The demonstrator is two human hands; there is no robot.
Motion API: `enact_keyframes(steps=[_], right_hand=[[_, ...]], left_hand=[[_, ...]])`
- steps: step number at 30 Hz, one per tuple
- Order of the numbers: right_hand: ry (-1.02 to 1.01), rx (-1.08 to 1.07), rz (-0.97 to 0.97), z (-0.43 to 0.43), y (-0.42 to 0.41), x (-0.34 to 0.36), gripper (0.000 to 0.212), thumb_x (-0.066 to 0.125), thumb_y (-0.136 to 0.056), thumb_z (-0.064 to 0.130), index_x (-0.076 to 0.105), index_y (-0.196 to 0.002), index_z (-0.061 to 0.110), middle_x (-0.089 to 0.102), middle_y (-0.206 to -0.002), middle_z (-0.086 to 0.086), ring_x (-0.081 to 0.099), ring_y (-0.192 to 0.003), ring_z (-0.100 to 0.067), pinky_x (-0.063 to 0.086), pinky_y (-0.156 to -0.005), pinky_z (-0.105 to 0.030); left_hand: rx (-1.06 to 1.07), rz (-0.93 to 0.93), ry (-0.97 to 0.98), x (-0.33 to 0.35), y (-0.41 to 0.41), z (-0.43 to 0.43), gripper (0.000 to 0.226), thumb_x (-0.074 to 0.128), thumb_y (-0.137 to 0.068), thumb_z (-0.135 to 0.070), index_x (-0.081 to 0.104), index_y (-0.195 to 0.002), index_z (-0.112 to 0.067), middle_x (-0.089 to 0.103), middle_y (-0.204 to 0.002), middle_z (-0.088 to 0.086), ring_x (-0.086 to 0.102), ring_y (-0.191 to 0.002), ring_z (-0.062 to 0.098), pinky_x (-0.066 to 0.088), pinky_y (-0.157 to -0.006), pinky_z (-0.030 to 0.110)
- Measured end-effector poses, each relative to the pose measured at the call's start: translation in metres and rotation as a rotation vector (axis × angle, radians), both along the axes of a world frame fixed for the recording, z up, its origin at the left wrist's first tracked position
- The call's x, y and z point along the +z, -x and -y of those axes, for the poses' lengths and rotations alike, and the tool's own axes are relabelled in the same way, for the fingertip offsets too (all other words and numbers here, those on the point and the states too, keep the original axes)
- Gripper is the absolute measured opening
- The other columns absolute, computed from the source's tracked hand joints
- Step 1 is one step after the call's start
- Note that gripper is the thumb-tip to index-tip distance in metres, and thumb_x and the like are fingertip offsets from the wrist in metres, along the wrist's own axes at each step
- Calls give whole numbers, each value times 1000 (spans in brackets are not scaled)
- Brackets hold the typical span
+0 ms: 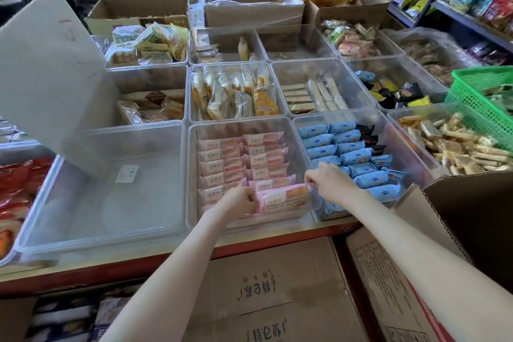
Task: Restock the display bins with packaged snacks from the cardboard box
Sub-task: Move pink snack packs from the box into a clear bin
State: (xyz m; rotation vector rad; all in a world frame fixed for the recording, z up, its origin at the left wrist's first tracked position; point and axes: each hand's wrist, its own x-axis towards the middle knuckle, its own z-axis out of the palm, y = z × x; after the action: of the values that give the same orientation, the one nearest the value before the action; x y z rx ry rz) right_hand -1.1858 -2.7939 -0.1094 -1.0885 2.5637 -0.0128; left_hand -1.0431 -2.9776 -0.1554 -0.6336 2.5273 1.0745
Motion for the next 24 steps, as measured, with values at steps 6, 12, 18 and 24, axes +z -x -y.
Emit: enact_keyframes(steps=[6,12,18,24], right_hand=[[25,36,-67,4,8,9,29,42,-94,2,61,-106,21,36,-90,-3,42,-102,-29,34,-77,-33],[-81,112,-119,14,6,8,37,35,-90,-5,60,-109,16,43,-95,-7,44,-106,-31,32,-83,-33],[-218,257,-208,17,5,-4,37,37,-89,1,54,-120,14,55,-118,-5,40,-115,-25,28,-94,-34],[-142,374,40,46,-17,-3,59,47,-88,21,33,-145,22,43,-143,-2,36,-131,-23,27,-109,-38]], left_hand=[[1,0,-28,-13,8,-1,16,55,-87,-14,64,-98,-8,61,-99,5,48,-94,15,41,-70,27],[-101,130,12,-21,8,5,25,62,-88,-34,67,-106,-18,66,-113,0,58,-102,14,46,-93,28],[-155,118,112,-24,10,6,24,58,-90,-30,64,-109,-15,57,-126,5,57,-106,19,47,-90,28],[-202,113,93,-26,12,8,24,58,-91,-25,67,-106,-8,65,-114,8,53,-119,24,43,-100,34]])
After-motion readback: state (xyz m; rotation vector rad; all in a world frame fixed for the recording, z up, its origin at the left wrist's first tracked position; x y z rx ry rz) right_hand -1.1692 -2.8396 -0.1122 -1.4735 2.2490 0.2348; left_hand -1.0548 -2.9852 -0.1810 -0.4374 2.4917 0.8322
